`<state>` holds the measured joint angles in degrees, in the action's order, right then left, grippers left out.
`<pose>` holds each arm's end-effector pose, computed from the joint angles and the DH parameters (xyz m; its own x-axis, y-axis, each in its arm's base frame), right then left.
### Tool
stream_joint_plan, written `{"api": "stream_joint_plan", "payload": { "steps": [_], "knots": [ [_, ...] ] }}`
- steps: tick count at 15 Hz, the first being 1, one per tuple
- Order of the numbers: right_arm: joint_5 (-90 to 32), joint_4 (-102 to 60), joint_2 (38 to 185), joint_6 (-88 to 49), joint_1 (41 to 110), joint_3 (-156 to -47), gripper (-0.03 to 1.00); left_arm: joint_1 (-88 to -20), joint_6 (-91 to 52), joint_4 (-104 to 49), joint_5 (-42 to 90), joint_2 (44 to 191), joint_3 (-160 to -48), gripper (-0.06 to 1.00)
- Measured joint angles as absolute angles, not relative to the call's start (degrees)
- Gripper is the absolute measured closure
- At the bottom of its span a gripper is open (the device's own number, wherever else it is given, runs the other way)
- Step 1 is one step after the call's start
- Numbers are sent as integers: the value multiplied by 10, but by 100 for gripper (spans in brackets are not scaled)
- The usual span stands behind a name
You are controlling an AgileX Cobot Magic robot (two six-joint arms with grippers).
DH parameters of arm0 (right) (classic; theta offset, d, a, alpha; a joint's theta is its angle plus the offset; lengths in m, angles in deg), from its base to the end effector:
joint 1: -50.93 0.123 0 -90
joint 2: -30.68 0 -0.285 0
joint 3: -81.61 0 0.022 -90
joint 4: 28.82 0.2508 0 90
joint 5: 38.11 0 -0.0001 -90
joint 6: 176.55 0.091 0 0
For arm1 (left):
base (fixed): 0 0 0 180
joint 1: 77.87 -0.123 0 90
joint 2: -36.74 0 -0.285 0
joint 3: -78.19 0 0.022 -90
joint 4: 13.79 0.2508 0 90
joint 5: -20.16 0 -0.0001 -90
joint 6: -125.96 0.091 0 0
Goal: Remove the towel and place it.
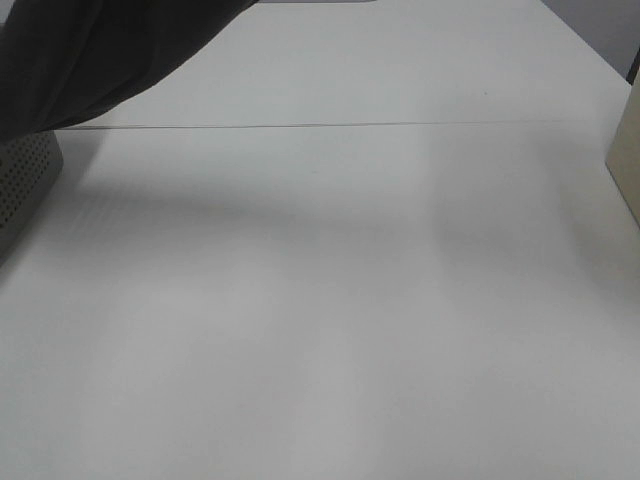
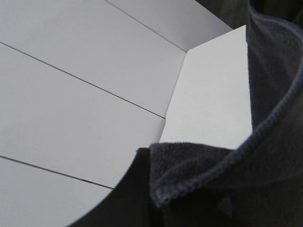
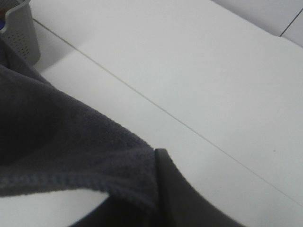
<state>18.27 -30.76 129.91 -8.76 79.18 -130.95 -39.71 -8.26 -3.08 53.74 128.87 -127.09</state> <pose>0.3038 0.1603 0.4742 -0.3634 -0.4560 -0.8124 -0.5506 0.8086 -0.2076 0.2587 -0.1914 0.5109 0.3582 0.7514 -0.5541 0.4200 0.4004 0.8144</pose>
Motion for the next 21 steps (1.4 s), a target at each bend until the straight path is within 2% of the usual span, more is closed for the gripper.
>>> {"api": "stream_joint_plan", "payload": {
  "steps": [3,4,5,6,7,9,12,16,21],
  "knots": [
    [137,-353,1299,-67,792,-1325,96,-445,-119,-32,485,1312,-1271,94],
    [106,-360,1299,-61,792,-1325,96,-462,-127,-39,466,1325,-1271,94],
    [25,-364,1303,-58,792,-1325,96,-488,-131,-55,420,1353,-1271,94],
    [25,-364,1303,-58,792,-1325,96,-488,-131,-55,420,1353,-1271,94],
    [-59,-381,1316,-58,792,-1325,96,-504,-132,-61,355,1379,-1271,94],
    [-113,-411,1335,-46,792,-1325,96,-516,-135,-63,265,1402,-1271,94],
    [-138,-482,1358,-6,792,-1325,96,-527,-146,-63,195,1424,-1271,94],
    [-163,-577,1365,72,792,-1332,96,-536,-146,-61,170,1436,-1271,94],
    [-182,-637,1365,107,792,-1333,96,-579,-146,-61,119,1436,-1271,94]
  ]
}}
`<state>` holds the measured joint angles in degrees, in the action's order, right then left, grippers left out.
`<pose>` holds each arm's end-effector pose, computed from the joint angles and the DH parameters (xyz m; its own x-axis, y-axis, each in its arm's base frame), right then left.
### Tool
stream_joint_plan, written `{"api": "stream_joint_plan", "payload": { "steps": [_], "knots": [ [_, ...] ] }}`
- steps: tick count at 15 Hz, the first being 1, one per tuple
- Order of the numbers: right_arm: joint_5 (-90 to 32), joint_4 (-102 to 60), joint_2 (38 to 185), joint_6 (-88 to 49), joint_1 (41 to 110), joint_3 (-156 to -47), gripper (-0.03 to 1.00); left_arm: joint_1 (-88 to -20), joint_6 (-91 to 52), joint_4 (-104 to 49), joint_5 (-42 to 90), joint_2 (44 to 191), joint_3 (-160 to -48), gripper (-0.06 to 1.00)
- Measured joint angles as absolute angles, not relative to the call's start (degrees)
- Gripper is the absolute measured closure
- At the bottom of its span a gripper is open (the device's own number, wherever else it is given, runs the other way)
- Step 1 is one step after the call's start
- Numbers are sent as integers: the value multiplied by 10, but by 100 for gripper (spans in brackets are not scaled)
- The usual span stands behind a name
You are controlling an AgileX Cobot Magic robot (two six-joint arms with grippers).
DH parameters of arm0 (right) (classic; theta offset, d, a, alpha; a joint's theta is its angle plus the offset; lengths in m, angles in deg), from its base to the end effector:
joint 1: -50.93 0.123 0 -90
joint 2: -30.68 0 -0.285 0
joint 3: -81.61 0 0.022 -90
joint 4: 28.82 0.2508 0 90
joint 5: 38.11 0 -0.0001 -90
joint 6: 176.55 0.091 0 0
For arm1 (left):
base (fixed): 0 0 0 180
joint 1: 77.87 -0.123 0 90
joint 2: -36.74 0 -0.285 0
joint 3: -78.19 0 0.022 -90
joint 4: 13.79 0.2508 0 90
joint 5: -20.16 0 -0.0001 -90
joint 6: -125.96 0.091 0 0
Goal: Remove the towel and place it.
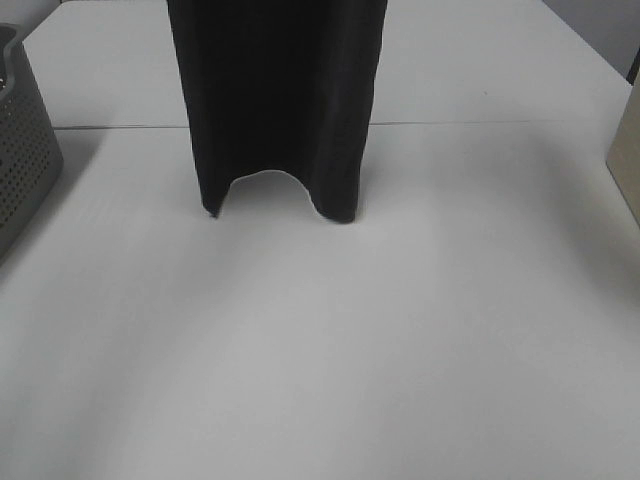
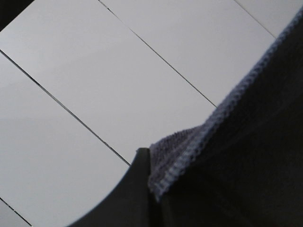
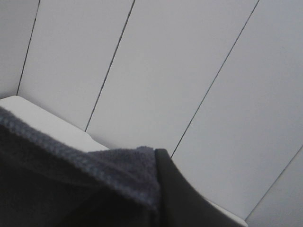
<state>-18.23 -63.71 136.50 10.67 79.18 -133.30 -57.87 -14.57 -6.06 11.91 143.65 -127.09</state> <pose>0.3578 0.1721 0.5039 0.1641 -0.4006 -0.9014 -0.2460 0.8683 -0.4307 0.3894 -0.1436 0.4798 0.4454 0.6176 -0.6482 0.0484 0.7064 0.7062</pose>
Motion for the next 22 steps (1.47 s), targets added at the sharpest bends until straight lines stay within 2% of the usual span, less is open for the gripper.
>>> {"api": "stream_joint_plan", "payload": {
  "steps": [7,10,13,16,18,19,20,22],
  "knots": [
    [-206,-654,1385,120,792,-1334,96,-591,-146,-58,89,1458,-1271,94],
    [-233,-663,1409,122,787,-1335,96,-592,-146,-58,33,1486,-1271,94],
    [-282,-667,1442,175,749,-1350,96,-606,-146,-60,-46,1525,-1277,94],
    [-362,-669,1510,249,717,-1425,96,-622,-151,-63,-71,1610,-1376,94],
    [-394,-669,1552,258,711,-1485,96,-631,-158,-66,-71,1689,-1508,94],
    [-394,-669,1552,258,711,-1485,96,-631,-158,-66,-71,1689,-1508,94],
    [-414,-651,1594,266,700,-1546,96,-635,-159,-65,-45,1760,-1630,94],
    [-423,-634,1614,268,690,-1572,96,-635,-166,-65,-12,1819,-1742,94]
  ]
}}
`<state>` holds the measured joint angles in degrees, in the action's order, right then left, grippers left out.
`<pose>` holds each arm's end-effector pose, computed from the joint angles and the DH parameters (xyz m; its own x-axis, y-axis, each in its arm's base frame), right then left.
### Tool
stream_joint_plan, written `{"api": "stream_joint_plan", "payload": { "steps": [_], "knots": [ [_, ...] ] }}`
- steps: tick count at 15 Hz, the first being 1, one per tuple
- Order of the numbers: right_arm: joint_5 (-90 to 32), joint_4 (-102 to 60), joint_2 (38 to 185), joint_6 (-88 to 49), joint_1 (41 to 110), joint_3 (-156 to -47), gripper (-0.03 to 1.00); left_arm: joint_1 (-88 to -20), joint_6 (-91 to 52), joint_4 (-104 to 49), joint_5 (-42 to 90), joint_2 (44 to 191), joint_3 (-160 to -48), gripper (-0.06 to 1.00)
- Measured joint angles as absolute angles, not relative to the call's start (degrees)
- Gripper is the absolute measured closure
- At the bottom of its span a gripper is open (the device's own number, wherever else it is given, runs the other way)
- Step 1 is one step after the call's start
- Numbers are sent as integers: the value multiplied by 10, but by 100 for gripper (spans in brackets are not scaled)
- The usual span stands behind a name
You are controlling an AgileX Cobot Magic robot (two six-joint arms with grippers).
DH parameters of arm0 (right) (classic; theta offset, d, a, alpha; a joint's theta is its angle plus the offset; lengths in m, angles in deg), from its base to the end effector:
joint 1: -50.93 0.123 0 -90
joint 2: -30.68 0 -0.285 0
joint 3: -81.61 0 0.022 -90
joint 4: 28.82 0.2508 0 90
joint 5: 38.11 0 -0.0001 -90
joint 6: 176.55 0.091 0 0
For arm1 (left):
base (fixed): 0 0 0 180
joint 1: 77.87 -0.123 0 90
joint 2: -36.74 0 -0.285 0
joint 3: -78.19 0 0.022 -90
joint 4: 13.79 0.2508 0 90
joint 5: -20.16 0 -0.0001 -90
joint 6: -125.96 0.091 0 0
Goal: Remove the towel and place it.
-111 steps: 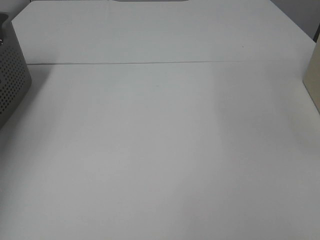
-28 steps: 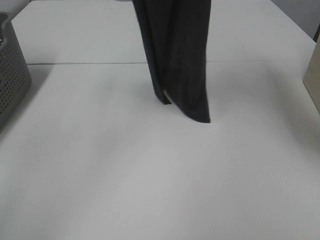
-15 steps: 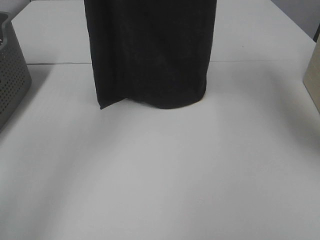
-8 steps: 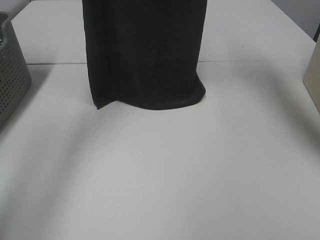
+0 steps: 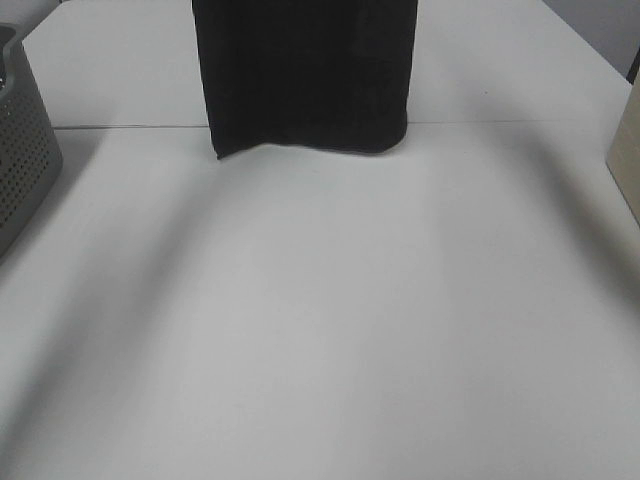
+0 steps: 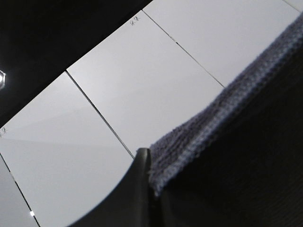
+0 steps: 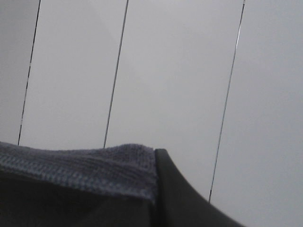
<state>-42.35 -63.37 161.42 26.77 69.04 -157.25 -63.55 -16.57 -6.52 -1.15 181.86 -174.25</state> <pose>0.4760 0.1596 0.4713 0.4108 -0.0691 -0.9091 -0.2733 0.9419 -0.1950 0.5202 -0.1371 0.4381 0.6286 0.5589 -0.5408 -0.2187 0.7943 0.5668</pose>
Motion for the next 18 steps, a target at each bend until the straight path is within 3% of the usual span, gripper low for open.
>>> {"api": "stream_joint_plan", "payload": {
  "steps": [3,10,14,18],
  "knots": [
    [-423,-630,1623,268,688,-1578,96,-635,-174,-53,30,1853,-1806,94],
    [-342,-600,1625,272,688,-1578,96,-634,-175,-38,170,1858,-1808,94],
    [-183,-470,1625,238,688,-1578,96,-614,-175,-39,359,1849,-1808,94],
    [-26,-243,1606,53,687,-1578,96,-610,-175,-66,611,1796,-1808,94]
  ]
}}
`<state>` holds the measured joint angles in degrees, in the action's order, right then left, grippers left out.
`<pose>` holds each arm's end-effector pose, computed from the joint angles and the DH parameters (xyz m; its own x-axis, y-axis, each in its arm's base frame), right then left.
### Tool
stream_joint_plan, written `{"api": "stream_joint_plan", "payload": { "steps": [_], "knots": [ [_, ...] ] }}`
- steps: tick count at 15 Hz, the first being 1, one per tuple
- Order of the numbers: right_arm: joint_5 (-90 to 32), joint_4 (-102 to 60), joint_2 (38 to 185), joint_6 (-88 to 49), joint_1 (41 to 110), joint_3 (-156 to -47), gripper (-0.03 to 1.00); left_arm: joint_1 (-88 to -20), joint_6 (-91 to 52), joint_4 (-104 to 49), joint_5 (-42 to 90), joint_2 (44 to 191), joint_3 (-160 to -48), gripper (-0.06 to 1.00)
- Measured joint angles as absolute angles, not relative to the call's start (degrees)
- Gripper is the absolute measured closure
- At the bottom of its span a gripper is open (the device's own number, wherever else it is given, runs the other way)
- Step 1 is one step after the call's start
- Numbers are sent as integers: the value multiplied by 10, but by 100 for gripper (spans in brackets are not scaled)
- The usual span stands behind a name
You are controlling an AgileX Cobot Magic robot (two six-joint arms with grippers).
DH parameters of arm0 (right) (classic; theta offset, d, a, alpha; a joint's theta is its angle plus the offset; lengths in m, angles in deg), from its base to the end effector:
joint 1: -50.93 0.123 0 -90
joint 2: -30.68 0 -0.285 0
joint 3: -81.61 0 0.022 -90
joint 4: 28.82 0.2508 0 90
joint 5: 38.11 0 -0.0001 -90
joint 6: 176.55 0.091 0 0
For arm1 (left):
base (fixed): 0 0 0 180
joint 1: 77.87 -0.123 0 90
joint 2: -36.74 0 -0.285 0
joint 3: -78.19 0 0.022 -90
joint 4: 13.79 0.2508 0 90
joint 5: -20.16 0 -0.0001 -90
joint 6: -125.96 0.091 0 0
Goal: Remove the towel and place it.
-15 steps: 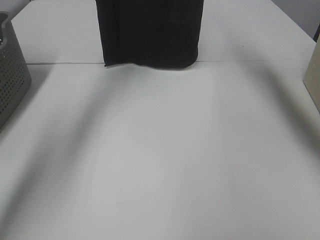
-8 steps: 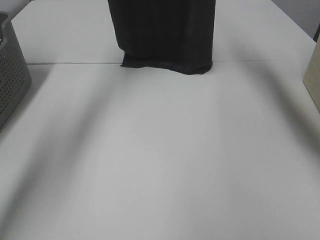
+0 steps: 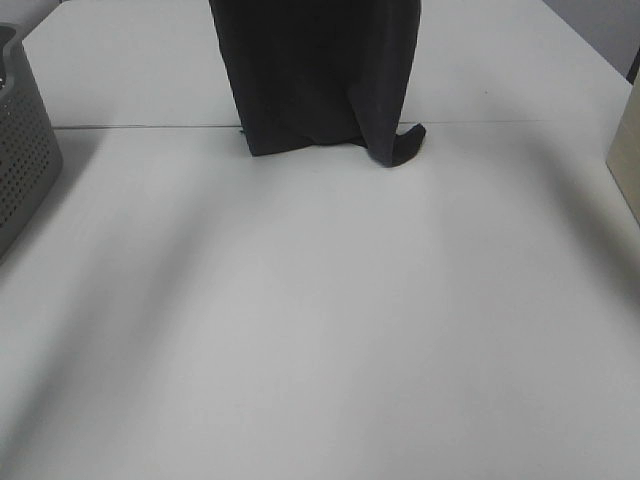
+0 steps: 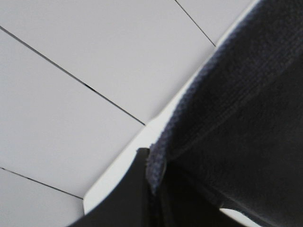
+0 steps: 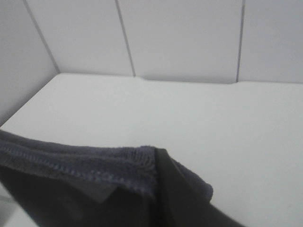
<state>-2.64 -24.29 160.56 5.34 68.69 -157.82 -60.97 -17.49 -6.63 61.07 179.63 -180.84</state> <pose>0.4741 0.1562 0.4215 -0.2924 0.0084 -0.9563 -0.3198 0.9415 0.1060 0.5098 -0.1471 0.4023 -0.0355 0.7074 -0.7059 0.3199 0.6772 0.6626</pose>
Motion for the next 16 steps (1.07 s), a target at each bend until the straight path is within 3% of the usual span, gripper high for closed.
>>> {"api": "stream_joint_plan", "payload": {
  "steps": [5,8,12,16],
  "knots": [
    [201,-163,1525,-26,687,-1578,96,-609,-191,-95,877,1715,-1809,94],
    [296,-148,1512,-46,687,-1578,96,-609,-261,-96,892,1688,-1785,94],
    [314,-139,1496,-59,687,-1552,96,-608,-281,-95,893,1590,-1610,94],
    [313,-111,1417,-65,690,-1407,96,-605,-281,-117,891,1454,-1424,94]
  ]
}}
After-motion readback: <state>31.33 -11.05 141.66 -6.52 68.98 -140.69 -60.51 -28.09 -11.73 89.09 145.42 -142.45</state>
